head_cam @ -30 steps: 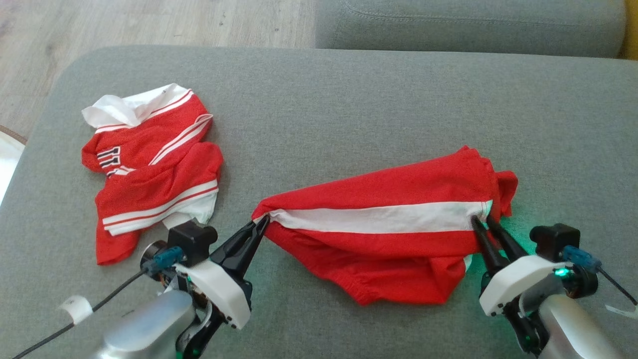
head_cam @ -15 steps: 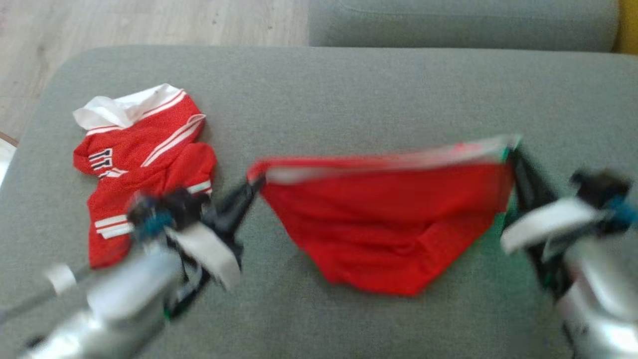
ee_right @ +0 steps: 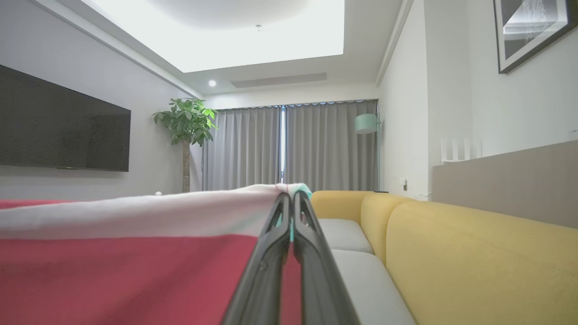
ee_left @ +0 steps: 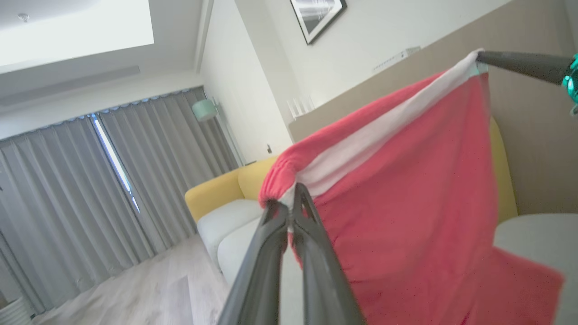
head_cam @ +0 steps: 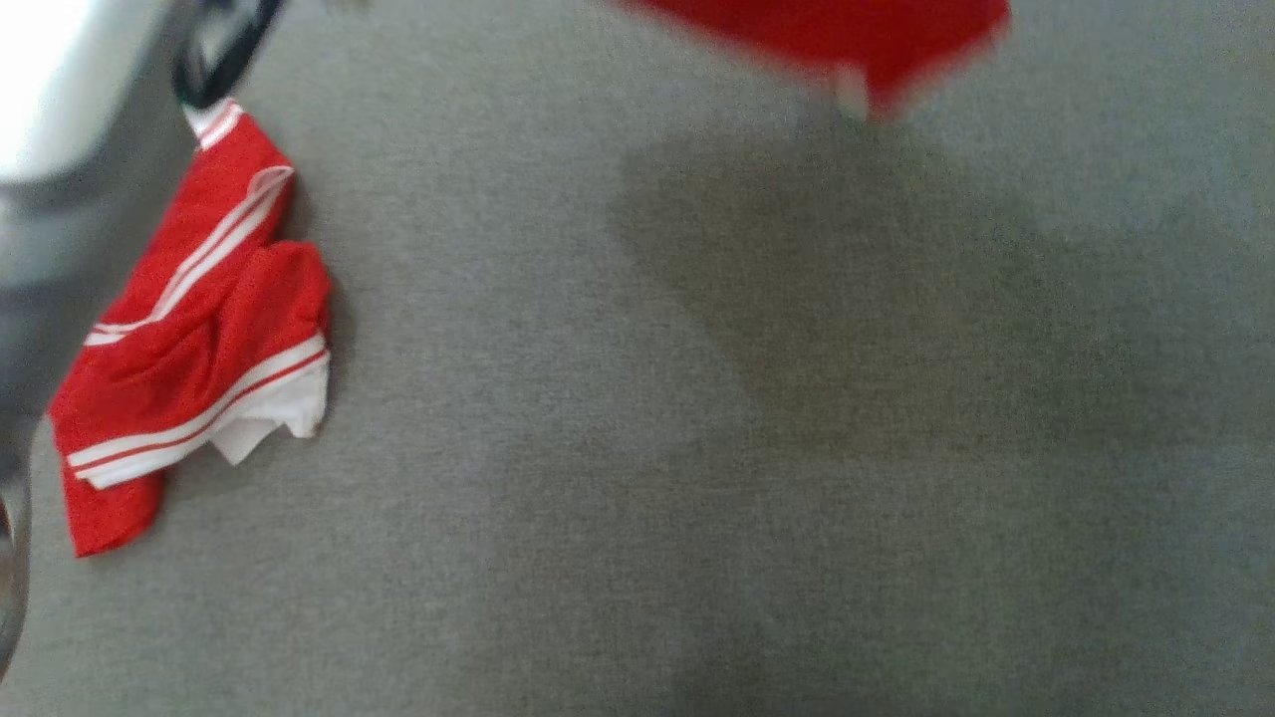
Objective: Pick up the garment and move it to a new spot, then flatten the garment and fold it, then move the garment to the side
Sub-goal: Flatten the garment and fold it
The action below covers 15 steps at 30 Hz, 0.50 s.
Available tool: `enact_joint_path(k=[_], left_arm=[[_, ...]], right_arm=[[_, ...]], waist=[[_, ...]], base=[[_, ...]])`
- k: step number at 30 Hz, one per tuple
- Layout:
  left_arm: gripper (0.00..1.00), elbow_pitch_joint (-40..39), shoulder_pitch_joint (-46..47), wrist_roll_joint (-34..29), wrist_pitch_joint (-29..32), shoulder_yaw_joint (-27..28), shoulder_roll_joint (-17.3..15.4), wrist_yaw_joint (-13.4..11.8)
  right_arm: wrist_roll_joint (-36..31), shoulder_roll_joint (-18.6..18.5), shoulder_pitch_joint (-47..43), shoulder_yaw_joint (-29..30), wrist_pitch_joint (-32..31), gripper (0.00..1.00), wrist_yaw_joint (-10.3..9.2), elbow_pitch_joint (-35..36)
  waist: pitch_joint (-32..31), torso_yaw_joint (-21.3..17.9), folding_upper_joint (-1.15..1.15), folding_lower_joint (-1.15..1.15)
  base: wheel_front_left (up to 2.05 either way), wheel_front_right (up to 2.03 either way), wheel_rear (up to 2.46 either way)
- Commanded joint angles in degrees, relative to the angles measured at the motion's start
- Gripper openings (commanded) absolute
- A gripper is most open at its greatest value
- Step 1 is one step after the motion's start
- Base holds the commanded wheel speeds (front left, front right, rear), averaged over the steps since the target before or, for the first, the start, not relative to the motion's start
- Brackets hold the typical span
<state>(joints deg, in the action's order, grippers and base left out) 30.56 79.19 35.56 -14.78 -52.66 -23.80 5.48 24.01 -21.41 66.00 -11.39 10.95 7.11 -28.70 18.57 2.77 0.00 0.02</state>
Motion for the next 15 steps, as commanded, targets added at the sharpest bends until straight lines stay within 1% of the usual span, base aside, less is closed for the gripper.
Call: enact_joint_path(k=[1, 4, 7, 11, 13, 15], left_arm=[[0.0, -1.19, 2.27, -0.95, -0.18, 3.48, -1.54, -0.23], [0.0, -2.44, 0.48, -3.53, -0.2, 7.02, -0.4, 0.48], [0.0, -3.84, -4.83, -5.63, -0.2, 8.37, 0.31, 1.23], [0.0, -6.25, -15.42, -7.25, -0.21, 8.29, 1.3, 1.79], [0.0, -7.74, -21.37, -7.84, -0.21, 6.81, 2.02, 1.93], [0.0, -9.42, -27.63, -8.06, -0.21, 3.2, 2.48, 1.97]], right_arm=[[-0.25, -0.48, 1.11, 0.16, 0.46, 0.0, 0.37, 1.27], [-0.08, -0.92, 2.08, 0.84, 1.3, 0.0, 0.37, 1.55], [0.54, -1.21, -1.48, 1.62, 1.74, 0.0, 0.37, 2.39], [1.15, -1.42, -12.54, 2.74, 0.99, 0.0, 0.37, 3.93], [1.61, -1.36, -19.61, 4.05, 0.28, 0.0, 0.37, 4.95], [2.23, -1.04, -27.16, 5.29, -0.57, 0.0, 0.37, 6.35]], waist=[[2.02, -1.24, 0.0, -0.02], [2.53, -1.65, 0.0, -0.02], [2.59, -1.96, 0.0, -0.02], [1.78, -2.38, 0.0, -0.02], [0.95, -2.45, 0.0, -0.02], [-0.32, -2.62, 0.0, -0.02]], base=[[0.0, 0.0, 0.0], [0.0, 0.0, 0.0], [0.0, 0.0, 0.0], [0.0, 0.0, 0.0], [0.0, 0.0, 0.0], [0.0, 0.0, 0.0]])
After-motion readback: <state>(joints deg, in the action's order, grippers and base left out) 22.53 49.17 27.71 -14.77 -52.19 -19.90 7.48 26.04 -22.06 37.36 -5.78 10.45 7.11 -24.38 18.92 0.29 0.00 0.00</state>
